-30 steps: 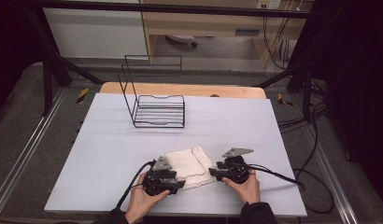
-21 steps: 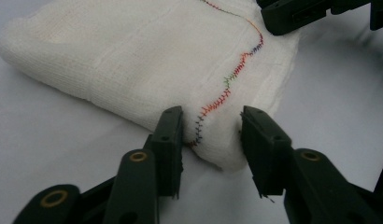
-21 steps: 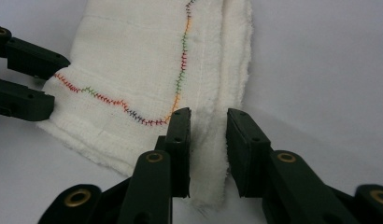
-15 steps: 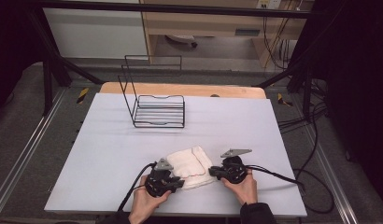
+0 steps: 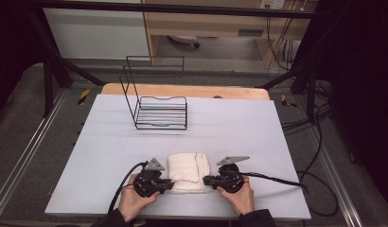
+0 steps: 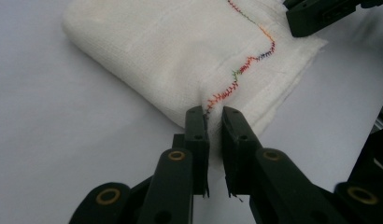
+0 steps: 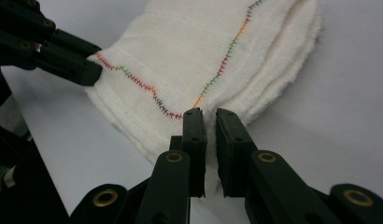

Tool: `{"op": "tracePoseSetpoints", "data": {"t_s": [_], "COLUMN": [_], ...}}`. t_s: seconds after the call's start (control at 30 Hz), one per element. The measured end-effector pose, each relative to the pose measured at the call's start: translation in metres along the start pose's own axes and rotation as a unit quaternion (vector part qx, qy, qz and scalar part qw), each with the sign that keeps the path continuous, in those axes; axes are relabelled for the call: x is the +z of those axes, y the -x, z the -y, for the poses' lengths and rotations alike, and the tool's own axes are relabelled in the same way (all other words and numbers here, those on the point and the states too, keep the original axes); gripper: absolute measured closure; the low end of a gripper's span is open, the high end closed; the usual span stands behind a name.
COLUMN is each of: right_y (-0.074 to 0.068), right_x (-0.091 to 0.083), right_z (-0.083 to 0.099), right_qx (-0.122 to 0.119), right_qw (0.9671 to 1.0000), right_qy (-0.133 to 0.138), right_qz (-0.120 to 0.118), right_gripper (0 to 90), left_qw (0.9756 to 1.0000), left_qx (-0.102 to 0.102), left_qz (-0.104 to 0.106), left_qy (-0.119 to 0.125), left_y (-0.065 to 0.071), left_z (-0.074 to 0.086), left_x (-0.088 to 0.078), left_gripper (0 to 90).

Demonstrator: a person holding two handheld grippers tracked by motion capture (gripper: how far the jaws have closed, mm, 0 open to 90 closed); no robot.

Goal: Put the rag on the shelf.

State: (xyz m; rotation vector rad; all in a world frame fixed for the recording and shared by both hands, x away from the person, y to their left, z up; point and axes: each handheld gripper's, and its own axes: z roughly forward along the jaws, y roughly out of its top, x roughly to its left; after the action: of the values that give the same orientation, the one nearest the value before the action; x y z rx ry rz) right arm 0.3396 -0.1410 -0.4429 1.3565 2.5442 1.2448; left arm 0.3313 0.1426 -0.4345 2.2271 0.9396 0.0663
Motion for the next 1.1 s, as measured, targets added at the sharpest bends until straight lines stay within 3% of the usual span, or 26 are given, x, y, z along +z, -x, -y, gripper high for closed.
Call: {"op": "tracePoseSetpoints", "data": {"t_s": [0.13, 0.23, 0.33, 0.37, 0.47, 0.53, 0.63, 0.77, 0.93, 1.0, 1.1], "right_y": [-0.006, -0.004, -0.003, -0.003, 0.001, 0.007, 0.011, 0.022, 0.029, 0.031, 0.034], "right_x": [0.005, 0.005, 0.001, 0.001, -0.004, -0.009, -0.012, -0.018, -0.020, -0.021, -0.021], "right_z": [0.002, 0.002, 0.000, 0.000, -0.001, -0.003, -0.004, -0.004, -0.005, -0.005, -0.006], "right_qx": [-0.012, -0.025, -0.044, -0.044, -0.047, -0.059, -0.056, -0.053, -0.047, -0.042, -0.041], "right_qw": [0.9999, 0.9996, 0.9989, 0.9989, 0.9986, 0.9972, 0.9970, 0.9960, 0.9961, 0.9962, 0.9961], "right_qy": [0.000, -0.003, 0.001, 0.001, 0.021, 0.037, 0.045, 0.062, 0.065, 0.065, 0.066], "right_qz": [0.007, 0.010, 0.014, 0.014, 0.014, 0.028, 0.029, 0.035, 0.037, 0.039, 0.041], "right_gripper": [81.3, 75.4, 62.9, 62.9, 53.3, 43.7, 39.3, 25.1, 15.7, 12.3, 8.6], "left_qw": [0.9999, 0.9999, 0.9997, 0.9995, 0.9988, 0.9983, 0.9979, 0.9975, 0.9974, 0.9967, 0.9966], "left_qx": [0.010, 0.012, 0.011, 0.011, 0.014, 0.015, 0.005, -0.017, -0.027, -0.037, -0.033], "left_qz": [-0.003, -0.003, -0.011, -0.015, -0.021, -0.023, -0.032, -0.031, -0.038, -0.049, -0.050], "left_qy": [-0.001, 0.003, 0.021, 0.025, 0.042, 0.051, 0.057, 0.062, 0.055, 0.053, 0.056], "left_y": [0.000, -0.001, -0.005, -0.008, -0.015, -0.020, -0.029, -0.043, -0.056, -0.059, -0.062], "left_z": [0.004, 0.005, 0.004, 0.004, 0.001, -0.002, -0.007, -0.018, -0.032, -0.037, -0.041], "left_x": [0.000, -0.002, -0.009, -0.012, -0.019, -0.022, -0.023, -0.019, -0.007, -0.002, 0.004], "left_gripper": [80.6, 76.5, 62.1, 62.1, 49.0, 39.6, 34.2, 18.6, 10.6, 12.8, 13.0]}}
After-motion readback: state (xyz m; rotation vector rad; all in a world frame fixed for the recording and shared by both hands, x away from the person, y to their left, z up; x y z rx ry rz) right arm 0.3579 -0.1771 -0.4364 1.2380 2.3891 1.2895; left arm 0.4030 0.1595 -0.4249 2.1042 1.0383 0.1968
